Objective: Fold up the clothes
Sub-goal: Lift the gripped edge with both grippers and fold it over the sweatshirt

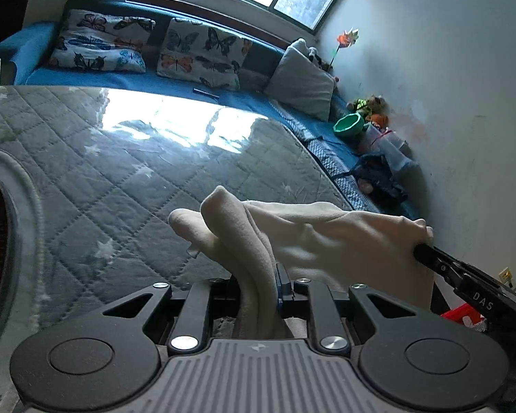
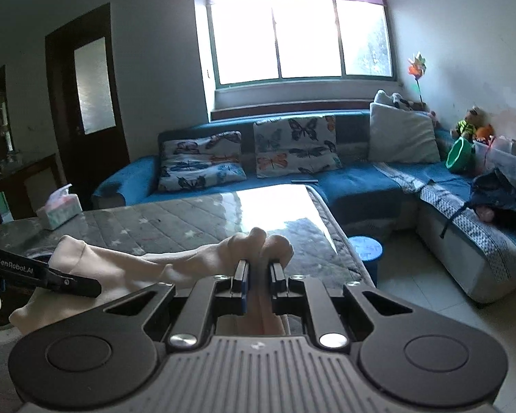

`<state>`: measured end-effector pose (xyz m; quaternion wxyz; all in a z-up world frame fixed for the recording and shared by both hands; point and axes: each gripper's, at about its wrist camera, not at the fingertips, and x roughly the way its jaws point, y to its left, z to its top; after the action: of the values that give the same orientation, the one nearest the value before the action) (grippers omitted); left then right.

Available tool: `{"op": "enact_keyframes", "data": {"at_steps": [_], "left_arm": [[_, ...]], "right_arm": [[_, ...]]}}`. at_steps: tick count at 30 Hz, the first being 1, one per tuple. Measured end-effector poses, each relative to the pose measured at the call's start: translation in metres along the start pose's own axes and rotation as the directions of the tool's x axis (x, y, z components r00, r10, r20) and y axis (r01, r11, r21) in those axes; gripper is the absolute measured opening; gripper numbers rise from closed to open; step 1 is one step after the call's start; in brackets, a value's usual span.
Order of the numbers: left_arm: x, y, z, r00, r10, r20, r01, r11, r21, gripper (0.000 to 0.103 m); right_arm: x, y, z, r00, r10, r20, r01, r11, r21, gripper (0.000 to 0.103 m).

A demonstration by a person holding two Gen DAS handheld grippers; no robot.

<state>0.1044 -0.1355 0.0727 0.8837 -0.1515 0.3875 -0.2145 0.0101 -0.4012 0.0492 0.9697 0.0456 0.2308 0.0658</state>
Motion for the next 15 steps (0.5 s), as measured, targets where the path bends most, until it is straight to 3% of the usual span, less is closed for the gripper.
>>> {"op": "enact_keyframes", "data": {"at_steps": [15], "left_arm": [[0.015,0.000,-0.003,0.999,0.023,-0.039,-0.022,1.000,0.011,0.019]], "right_arm": [[0.025,-0.011,-0.015,0.998,-0.024,-0.052,0.025,0.999,0.028,0.011]]}}
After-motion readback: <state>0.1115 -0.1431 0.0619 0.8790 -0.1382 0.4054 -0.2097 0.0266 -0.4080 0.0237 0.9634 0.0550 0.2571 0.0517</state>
